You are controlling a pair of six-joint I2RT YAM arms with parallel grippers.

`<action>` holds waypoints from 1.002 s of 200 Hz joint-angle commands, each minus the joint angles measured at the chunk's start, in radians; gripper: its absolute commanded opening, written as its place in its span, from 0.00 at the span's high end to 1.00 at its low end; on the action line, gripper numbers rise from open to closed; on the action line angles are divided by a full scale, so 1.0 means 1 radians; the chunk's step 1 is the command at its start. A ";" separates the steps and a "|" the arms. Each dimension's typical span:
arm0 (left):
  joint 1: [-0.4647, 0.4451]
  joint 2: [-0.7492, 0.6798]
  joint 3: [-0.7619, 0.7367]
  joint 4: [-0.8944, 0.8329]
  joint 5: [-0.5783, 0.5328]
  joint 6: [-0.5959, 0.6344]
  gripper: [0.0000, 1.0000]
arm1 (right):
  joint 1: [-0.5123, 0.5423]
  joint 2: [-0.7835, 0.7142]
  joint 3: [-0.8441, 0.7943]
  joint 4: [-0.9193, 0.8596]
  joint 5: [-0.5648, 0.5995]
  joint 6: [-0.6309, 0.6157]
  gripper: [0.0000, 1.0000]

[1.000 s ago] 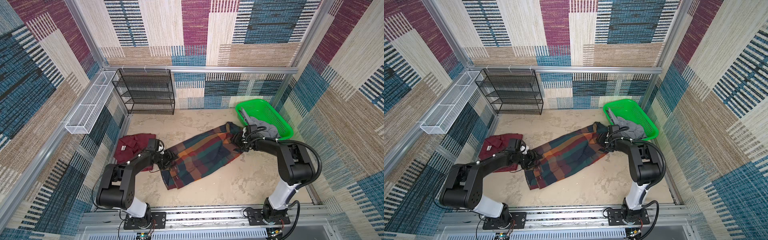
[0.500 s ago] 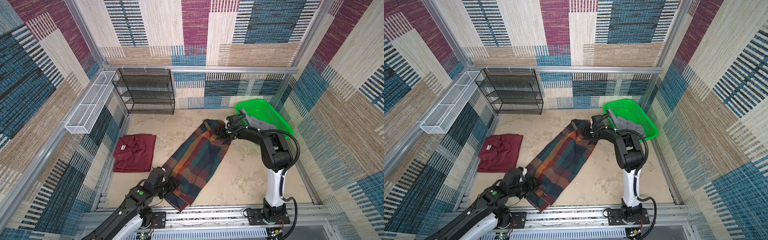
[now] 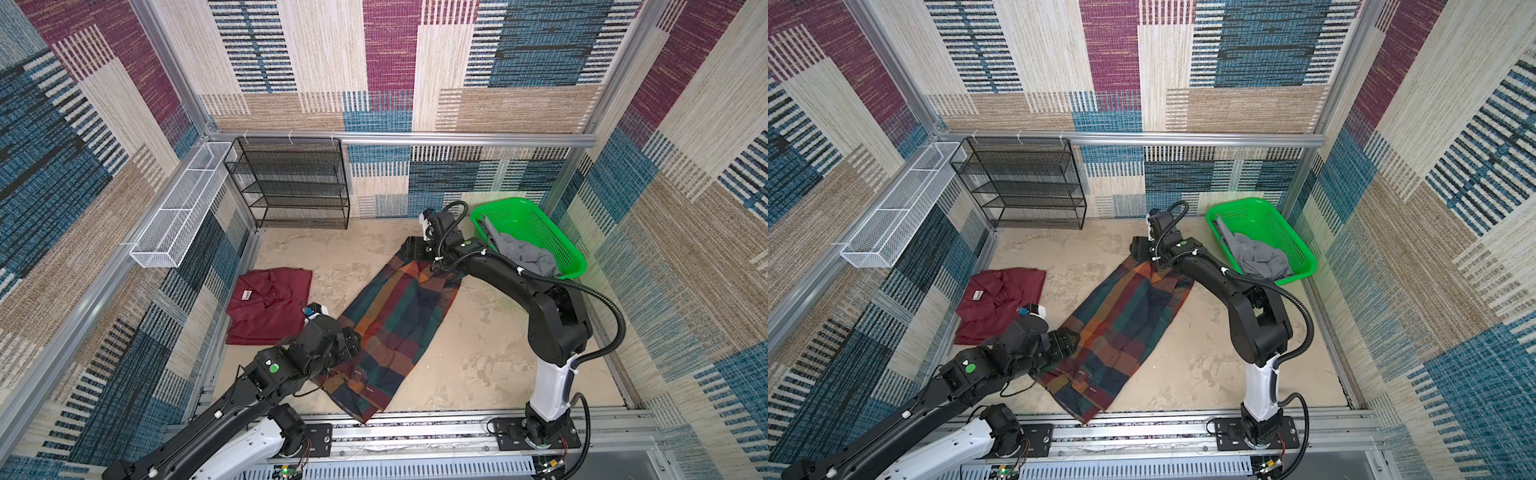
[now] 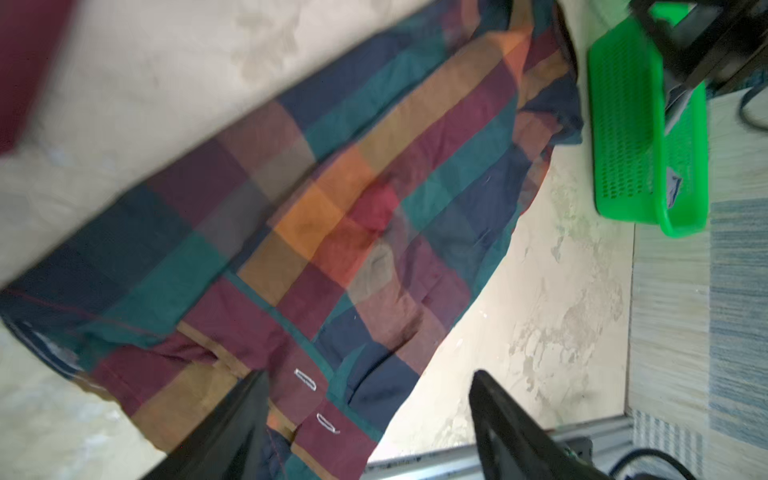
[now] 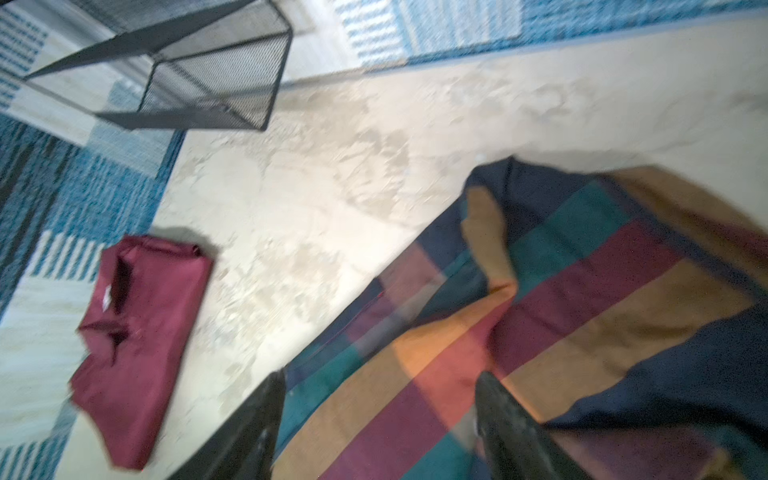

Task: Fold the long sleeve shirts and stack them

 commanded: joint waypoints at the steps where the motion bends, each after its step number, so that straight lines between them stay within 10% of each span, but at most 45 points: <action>1: 0.050 -0.016 0.082 -0.092 -0.193 0.178 0.13 | 0.095 -0.038 -0.092 0.049 -0.147 0.110 0.26; 85: 0.419 0.071 0.193 -0.027 0.071 0.386 0.12 | 0.425 -0.081 -0.445 0.242 -0.254 0.291 0.28; 132: 0.452 0.084 0.145 -0.010 0.141 0.339 0.12 | 0.426 -0.165 -0.678 0.208 -0.214 0.305 0.28; 200: 0.454 0.024 -0.038 0.030 0.302 0.123 0.14 | 0.271 -0.663 -0.925 -0.242 -0.151 0.117 0.27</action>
